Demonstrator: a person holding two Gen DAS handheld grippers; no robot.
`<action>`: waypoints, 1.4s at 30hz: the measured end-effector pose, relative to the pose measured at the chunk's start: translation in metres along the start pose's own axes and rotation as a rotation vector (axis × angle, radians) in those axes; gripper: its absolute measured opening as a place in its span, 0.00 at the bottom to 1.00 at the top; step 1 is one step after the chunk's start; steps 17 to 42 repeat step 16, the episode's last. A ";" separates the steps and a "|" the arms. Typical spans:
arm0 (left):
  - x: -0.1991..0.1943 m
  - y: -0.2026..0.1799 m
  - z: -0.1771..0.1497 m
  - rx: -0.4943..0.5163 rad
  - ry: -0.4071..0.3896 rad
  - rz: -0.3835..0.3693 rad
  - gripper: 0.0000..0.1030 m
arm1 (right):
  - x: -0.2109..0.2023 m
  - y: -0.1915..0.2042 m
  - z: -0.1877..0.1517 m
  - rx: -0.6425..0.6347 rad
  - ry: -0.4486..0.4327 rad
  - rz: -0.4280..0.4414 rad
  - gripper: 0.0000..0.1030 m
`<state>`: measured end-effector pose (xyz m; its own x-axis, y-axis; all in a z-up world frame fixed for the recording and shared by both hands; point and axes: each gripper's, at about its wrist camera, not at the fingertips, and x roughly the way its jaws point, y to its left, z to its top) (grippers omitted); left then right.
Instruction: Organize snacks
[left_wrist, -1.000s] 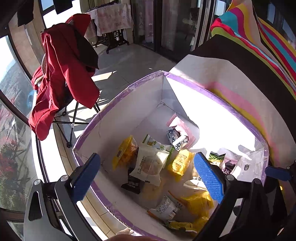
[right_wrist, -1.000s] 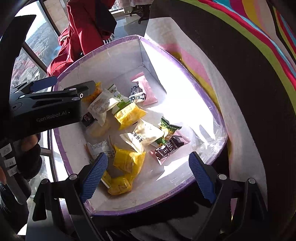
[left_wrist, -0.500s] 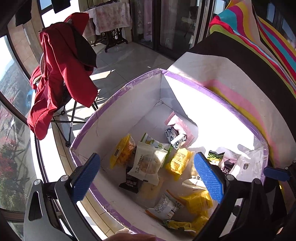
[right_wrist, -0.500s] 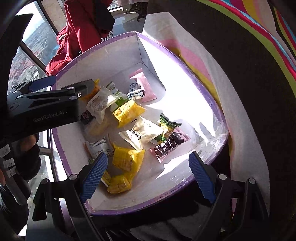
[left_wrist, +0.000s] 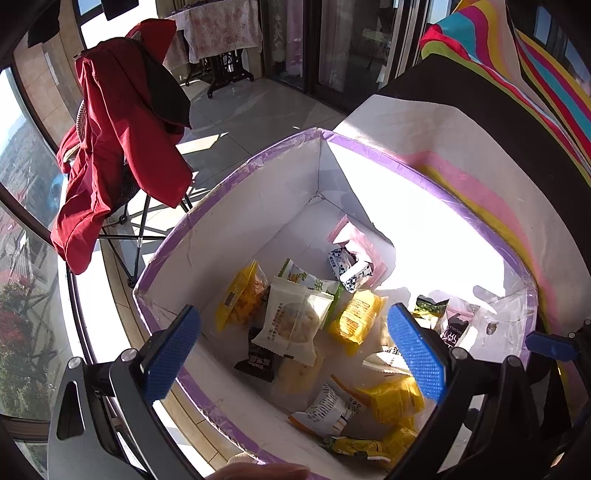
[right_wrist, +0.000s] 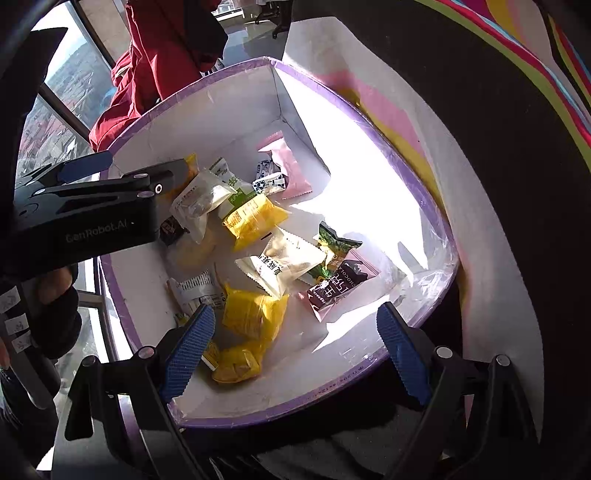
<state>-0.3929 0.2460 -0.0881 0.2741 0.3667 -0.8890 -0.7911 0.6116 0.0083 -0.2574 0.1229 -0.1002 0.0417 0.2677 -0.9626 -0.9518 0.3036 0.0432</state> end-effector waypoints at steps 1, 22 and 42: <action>0.000 0.000 0.000 -0.001 0.002 0.000 0.98 | 0.000 0.000 0.000 0.001 0.001 0.001 0.84; 0.005 0.004 0.000 -0.017 0.026 -0.008 0.98 | 0.001 0.000 0.000 0.009 0.005 0.003 0.84; 0.005 0.004 0.000 -0.017 0.026 -0.008 0.98 | 0.001 0.000 0.000 0.009 0.005 0.003 0.84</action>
